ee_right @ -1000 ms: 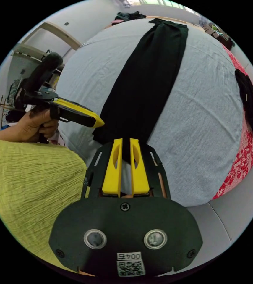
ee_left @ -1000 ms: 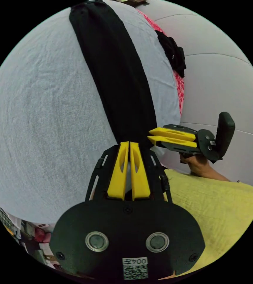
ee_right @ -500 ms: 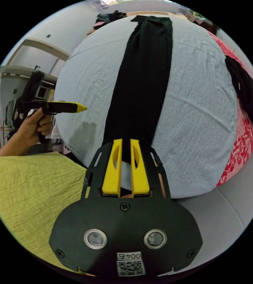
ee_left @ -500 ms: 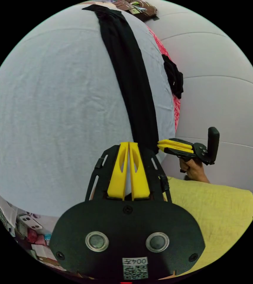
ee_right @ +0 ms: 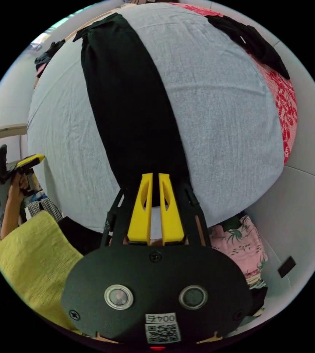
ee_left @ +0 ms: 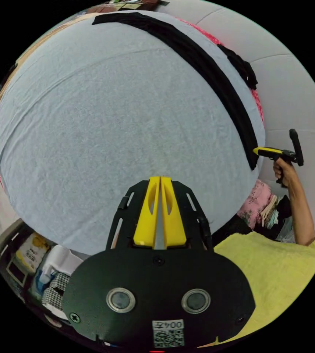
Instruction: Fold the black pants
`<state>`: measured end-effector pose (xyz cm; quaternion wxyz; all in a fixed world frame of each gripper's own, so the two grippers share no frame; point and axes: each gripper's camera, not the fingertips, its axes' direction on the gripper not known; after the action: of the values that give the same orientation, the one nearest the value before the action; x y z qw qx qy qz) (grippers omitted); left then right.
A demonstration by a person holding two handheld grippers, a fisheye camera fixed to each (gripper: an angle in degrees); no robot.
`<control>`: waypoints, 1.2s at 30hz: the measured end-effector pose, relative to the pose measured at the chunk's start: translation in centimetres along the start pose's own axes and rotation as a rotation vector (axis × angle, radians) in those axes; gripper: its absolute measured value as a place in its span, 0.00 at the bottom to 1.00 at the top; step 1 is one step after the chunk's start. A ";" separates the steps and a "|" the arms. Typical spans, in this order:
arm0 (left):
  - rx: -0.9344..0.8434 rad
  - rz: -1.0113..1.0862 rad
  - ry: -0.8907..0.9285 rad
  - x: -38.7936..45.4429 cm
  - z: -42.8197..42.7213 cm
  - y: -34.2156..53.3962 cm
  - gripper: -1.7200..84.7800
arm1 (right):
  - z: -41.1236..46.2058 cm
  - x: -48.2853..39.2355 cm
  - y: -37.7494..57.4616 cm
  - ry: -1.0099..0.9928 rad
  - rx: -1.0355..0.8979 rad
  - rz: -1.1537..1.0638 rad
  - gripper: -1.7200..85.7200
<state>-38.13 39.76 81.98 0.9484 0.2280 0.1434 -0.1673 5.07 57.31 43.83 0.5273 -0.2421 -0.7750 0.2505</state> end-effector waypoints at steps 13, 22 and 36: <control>-0.119 0.139 -0.109 6.0 -4.9 -8.2 0.03 | -3.2 -2.2 -4.8 -0.010 0.094 -0.015 0.08; -0.186 0.106 -0.057 7.7 -10.9 -16.2 0.03 | -1.8 -0.7 -7.2 -0.063 0.046 -0.041 0.07; 0.415 -0.279 0.395 -10.4 -39.5 -51.0 0.10 | -3.1 0.9 -5.5 -0.195 0.123 0.079 0.10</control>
<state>-74.72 18.53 32.24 0.8035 0.4226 0.3173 -0.2741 7.10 54.12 48.95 0.4528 -0.2141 -0.7956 0.3408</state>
